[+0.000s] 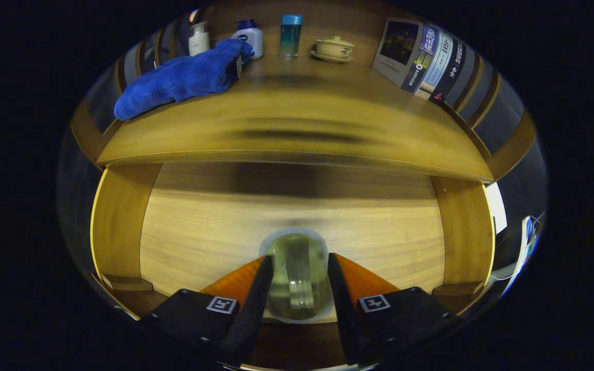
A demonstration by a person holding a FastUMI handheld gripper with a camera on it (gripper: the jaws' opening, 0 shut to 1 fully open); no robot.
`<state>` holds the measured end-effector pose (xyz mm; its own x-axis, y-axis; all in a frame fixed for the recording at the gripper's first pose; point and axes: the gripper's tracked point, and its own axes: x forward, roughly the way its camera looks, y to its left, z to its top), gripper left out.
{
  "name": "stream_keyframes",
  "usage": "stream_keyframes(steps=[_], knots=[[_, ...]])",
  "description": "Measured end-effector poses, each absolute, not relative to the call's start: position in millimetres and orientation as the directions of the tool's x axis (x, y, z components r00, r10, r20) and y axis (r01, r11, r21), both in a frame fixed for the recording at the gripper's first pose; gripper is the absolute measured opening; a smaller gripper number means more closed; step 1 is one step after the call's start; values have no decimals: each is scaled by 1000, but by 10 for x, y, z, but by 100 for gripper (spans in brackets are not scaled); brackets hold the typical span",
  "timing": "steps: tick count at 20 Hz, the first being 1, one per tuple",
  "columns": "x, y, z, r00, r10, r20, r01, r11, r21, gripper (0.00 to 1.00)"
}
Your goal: Pull open the drawer, take out the items inside it, and place them on the countertop above the cabinet.
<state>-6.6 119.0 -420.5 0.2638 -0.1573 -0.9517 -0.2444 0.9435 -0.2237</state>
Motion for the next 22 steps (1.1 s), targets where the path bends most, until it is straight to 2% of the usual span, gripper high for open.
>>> stream_keyframes(steps=[2,3,4,16,17,18,22], knots=[[-80,1182,-4214,260,-147,-954,-225,952,-208,50],[-88,1191,-4217,261,-143,-955,-218,955,-202,31],[-98,1204,-4195,258,-134,-957,-219,956,-193,29],[134,1332,-3319,375,-80,-924,-231,957,-176,29],[139,1363,-3224,384,-77,-920,-223,959,-173,28],[152,1398,-3138,392,-68,-917,-223,961,-166,22],[289,1485,-2811,430,-68,-900,-234,955,-184,22]])
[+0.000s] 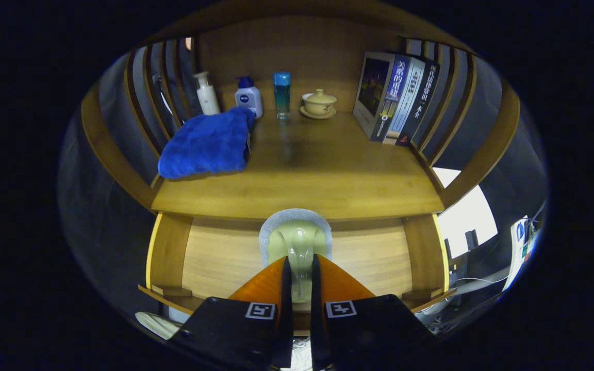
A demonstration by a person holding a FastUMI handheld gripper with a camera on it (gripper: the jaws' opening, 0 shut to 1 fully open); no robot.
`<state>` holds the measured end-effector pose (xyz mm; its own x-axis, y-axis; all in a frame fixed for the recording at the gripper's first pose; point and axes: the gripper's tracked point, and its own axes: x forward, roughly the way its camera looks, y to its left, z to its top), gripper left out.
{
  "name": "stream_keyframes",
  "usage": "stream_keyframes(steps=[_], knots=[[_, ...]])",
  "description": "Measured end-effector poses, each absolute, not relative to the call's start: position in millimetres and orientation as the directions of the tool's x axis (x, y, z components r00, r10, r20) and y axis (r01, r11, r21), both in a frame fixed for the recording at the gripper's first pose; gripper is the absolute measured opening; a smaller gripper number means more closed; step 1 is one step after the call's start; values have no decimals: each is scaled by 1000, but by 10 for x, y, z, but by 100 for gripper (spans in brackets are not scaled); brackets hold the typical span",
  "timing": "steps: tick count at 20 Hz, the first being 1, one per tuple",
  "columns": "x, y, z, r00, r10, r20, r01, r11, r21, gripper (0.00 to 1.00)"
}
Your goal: Pull open the drawer, take out the items inside it, and place them on the countertop above the cabinet.
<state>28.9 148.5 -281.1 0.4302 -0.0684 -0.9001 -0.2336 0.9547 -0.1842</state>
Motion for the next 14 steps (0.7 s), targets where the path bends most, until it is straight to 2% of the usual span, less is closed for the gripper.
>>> stream_keyframes(steps=[7,14], knots=[[624,1764,-2444,475,-65,-878,-257,944,-209,22],[1001,1793,-2631,454,-82,-887,-233,950,-207,22]])
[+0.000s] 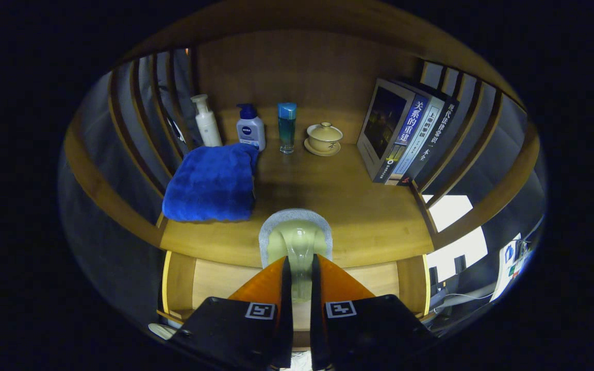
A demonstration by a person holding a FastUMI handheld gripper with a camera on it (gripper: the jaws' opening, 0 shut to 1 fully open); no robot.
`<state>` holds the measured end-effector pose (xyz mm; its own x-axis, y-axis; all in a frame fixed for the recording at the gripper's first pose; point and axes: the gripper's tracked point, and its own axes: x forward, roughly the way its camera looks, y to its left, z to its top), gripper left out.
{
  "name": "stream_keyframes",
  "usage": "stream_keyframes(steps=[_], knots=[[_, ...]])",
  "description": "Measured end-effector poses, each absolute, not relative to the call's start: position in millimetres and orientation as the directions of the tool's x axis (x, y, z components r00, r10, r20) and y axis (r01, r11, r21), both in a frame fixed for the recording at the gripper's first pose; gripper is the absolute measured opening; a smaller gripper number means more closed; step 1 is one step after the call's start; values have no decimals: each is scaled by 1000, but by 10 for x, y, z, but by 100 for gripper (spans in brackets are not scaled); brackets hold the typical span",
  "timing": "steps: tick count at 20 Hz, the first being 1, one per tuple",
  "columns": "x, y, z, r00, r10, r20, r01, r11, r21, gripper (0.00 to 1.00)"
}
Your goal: Pull open the drawer, take out the items inside it, and place them on the countertop above the cabinet.
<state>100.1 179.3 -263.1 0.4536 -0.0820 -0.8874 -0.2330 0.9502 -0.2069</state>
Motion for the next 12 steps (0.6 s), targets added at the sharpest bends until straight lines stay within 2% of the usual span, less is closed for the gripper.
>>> stream_keyframes(steps=[7,12], knots=[[1550,1654,-2900,450,-122,-885,-149,966,-209,22],[1921,1573,-3008,493,-140,-859,-76,976,-203,22]])
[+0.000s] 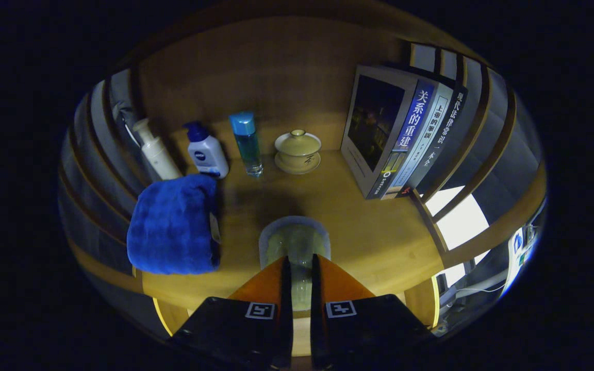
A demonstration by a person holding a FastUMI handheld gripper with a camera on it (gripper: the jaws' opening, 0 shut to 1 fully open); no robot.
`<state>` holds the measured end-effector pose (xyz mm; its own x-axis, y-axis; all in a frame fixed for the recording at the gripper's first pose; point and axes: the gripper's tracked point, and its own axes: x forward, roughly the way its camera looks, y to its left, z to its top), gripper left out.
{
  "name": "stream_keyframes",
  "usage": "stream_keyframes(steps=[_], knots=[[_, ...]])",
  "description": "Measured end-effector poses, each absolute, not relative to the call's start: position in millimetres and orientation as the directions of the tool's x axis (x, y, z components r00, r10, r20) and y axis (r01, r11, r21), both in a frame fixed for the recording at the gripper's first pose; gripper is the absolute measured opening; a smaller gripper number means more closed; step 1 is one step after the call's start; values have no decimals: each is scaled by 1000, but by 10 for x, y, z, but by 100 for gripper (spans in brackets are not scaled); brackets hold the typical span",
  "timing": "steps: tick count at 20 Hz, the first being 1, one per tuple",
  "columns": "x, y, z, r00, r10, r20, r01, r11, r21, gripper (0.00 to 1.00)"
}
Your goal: Pull open the drawer, take out the items inside it, and place them on the countertop above the cabinet.
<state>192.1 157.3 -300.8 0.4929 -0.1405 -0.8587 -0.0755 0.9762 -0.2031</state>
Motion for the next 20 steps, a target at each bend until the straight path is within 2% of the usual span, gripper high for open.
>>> stream_keyframes(steps=[3,5,13,20], knots=[[2026,1540,-3096,507,-154,-848,-48,977,-206,24],[2033,1576,-3160,509,-143,-849,-40,981,-189,30],[1926,1759,-3255,577,-80,-813,-39,991,-125,100],[1762,1768,-2881,724,-52,-687,-73,986,-151,100]])
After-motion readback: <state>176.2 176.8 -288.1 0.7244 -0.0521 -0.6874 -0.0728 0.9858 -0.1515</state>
